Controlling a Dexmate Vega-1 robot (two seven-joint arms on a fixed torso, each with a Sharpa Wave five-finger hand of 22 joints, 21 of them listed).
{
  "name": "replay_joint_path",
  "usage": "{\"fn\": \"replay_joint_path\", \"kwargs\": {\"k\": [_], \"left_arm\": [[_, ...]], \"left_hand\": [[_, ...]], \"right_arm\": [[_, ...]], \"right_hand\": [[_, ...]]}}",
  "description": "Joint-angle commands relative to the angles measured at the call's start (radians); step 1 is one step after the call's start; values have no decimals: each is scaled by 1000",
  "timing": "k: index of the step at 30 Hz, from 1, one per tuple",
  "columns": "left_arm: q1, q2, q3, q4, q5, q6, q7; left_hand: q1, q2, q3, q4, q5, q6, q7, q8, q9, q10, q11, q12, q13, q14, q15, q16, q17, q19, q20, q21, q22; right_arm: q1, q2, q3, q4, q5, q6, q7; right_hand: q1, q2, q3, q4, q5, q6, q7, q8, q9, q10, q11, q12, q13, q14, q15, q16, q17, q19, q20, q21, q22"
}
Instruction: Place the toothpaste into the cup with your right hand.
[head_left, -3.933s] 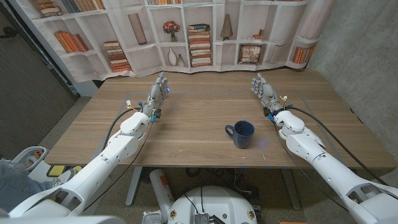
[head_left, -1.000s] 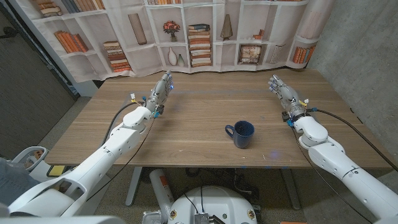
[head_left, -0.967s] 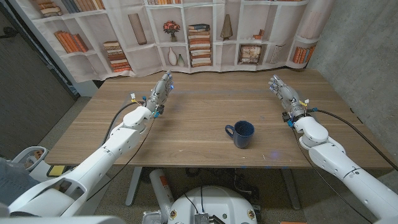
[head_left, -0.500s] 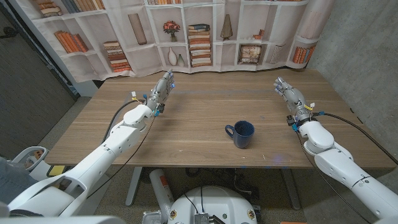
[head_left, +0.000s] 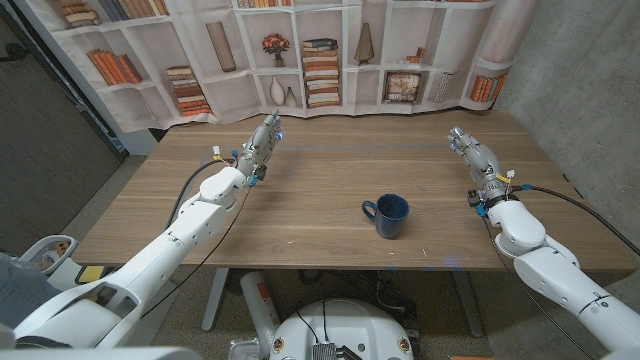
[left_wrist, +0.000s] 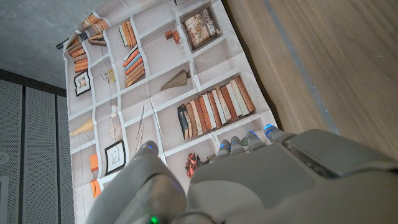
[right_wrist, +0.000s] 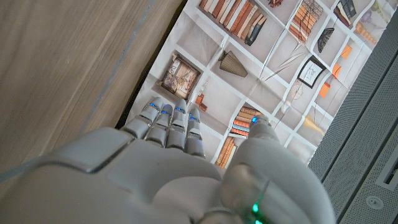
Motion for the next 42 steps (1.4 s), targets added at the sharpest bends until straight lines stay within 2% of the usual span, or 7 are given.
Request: {"fn": "replay_joint_path", "kwargs": {"k": [1, 8, 16, 31, 42], "left_arm": [[-7, -14, 10, 8, 7, -9, 0], [-16, -22, 18, 16, 9, -5, -5], [-26, -29, 27, 13, 17, -1, -5], [-24, -33, 39, -1, 27, 11, 1], [-21, -30, 41, -11, 31, 10, -1]], "left_hand": [[15, 1, 1, -6, 7, -132, -8, 3, 3, -127, -10, 1, 5, -146, -6, 1, 5, -179, 2, 6, 3], [16, 2, 0, -6, 7, -131, -9, 3, 3, -127, -10, 1, 5, -146, -6, 1, 5, -180, 2, 6, 3], [17, 3, -2, -7, 7, -130, -8, 2, 3, -128, -8, 1, 5, -145, -6, 1, 5, -180, 2, 6, 3], [19, 5, -4, -7, 7, -129, -8, 2, 3, -128, -8, 0, 5, -145, -7, 1, 5, -181, 2, 6, 3], [21, 6, -6, -8, 7, -130, -8, 1, 3, -128, -9, 0, 5, -146, -7, 0, 5, -183, 4, 6, 3]], "right_arm": [[-68, -11, 46, -47, -31, -16, -41], [-118, -13, 81, -78, -49, -29, -70], [-161, -4, 116, -88, -63, -10, -77], [-238, 6, 174, -132, -105, -33, -101], [-295, 36, 214, -168, -142, -39, -126]], "right_hand": [[9, 0, 2, -8, -1, 12, 1, 4, 4, 10, -4, 2, 2, 9, -1, 1, 2, 10, -9, 0, 4], [12, 1, 3, -10, 0, 15, -1, 4, 4, 10, -5, 1, 2, 12, -4, 1, 2, 10, -8, -1, 4], [19, 1, 4, -16, 1, 25, 0, 5, 5, 20, 5, 2, 2, 19, -8, 0, 2, 13, -11, -3, 4], [26, 1, 6, -21, 2, 29, -4, 3, 5, 23, -1, 0, 2, 25, -11, -1, 2, 15, -12, -4, 4], [35, 3, 8, -28, 4, 46, -12, 6, 5, 39, -11, 3, 2, 37, -18, 1, 2, 16, -13, -7, 4]]}}
